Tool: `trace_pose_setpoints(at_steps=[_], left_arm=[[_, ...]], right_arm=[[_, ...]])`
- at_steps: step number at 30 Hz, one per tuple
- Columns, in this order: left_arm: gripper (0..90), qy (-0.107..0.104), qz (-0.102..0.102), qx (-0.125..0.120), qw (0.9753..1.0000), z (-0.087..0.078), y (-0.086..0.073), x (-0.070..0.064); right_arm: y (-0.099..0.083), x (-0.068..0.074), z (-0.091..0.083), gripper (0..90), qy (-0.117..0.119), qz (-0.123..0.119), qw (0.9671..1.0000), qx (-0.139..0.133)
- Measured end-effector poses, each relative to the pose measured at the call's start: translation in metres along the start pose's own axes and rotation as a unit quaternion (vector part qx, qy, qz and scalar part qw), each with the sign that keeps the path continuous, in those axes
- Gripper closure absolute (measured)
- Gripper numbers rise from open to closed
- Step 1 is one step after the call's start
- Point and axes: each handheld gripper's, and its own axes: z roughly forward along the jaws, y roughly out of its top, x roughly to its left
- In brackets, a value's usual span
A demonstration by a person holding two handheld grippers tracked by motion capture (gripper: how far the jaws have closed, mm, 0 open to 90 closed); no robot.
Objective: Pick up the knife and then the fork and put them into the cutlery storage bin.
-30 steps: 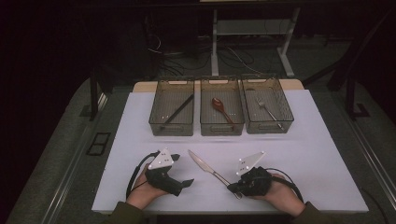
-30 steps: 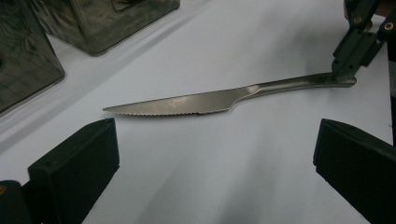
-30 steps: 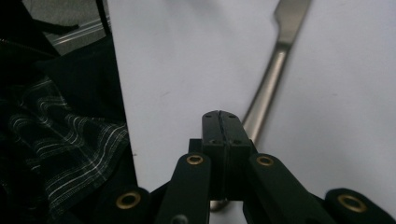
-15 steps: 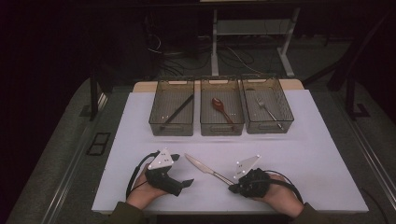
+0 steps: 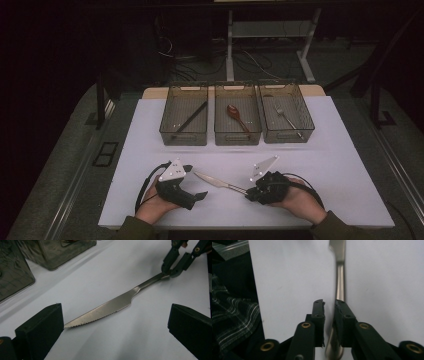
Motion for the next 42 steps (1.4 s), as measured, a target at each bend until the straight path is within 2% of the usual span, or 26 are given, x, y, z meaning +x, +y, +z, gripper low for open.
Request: trace_pose_setpoints(at_steps=[2, 3, 4, 5, 7, 10, 16, 22, 28, 31, 34, 39, 42], left_arm=[[0.0, 0.0, 0.0, -0.002, 1.0, 0.0, 0.0, 0.0], [0.0, 0.0, 0.0, -0.002, 1.0, 0.0, 0.0, 0.0], [0.0, 0.0, 0.0, -0.003, 1.0, 0.0, 0.0, -0.001], [0.0, 0.0, 0.0, -0.002, 1.0, 0.0, 0.0, -0.001], [0.0, -0.001, 0.0, -0.001, 1.0, 0.0, 0.0, 0.0], [0.0, -0.001, 0.001, -0.004, 1.0, -0.001, 0.0, 0.0], [0.0, -0.002, 0.0, -0.006, 1.0, -0.001, 0.0, 0.0], [0.0, -0.004, -0.003, -0.005, 1.0, -0.001, 0.0, -0.001], [0.0, -0.004, -0.004, -0.004, 1.0, -0.001, 0.0, -0.001], [0.0, -0.004, -0.003, -0.002, 1.0, -0.001, 0.0, -0.001], [0.0, -0.003, -0.001, -0.004, 1.0, -0.001, 0.0, -0.001], [0.0, -0.003, -0.003, -0.004, 1.0, 0.0, 0.0, -0.001], [0.0, -0.003, -0.004, -0.005, 1.0, -0.001, 0.0, -0.001]], right_arm=[[0.01, -0.003, 0.0, 72.1, 0.002, 0.001, 0.9999, 0.015], [0.016, -0.003, 0.002, 71.6, -0.003, -0.006, 0.9996, 0.027], [0.022, -0.004, 0.003, 70.7, -0.01, -0.015, 0.999, 0.041], [0.028, -0.005, 0.006, 70.0, -0.006, -0.013, 0.9984, 0.055], [0.039, -0.007, 0.011, 70.1, -0.012, -0.025, 0.9968, 0.075], [0.054, -0.008, 0.019, 70.3, -0.014, -0.027, 0.9943, 0.102], [0.073, -0.011, 0.035, 72.7, -0.01, -0.032, 0.9868, 0.158], [0.082, -0.011, 0.046, 74.6, -0.017, -0.042, 0.9778, 0.205], [0.086, -0.011, 0.05, 76.4, -0.02, -0.042, 0.9736, 0.224], [0.089, -0.009, 0.052, 77.3, -0.029, -0.036, 0.9706, 0.236], [0.091, -0.008, 0.053, 78.6, -0.036, -0.034, 0.969, 0.242], [0.09, -0.006, 0.053, 78.9, -0.042, -0.031, 0.9691, 0.241], [0.089, -0.006, 0.052, 79.0, -0.043, -0.036, 0.9707, 0.234]])
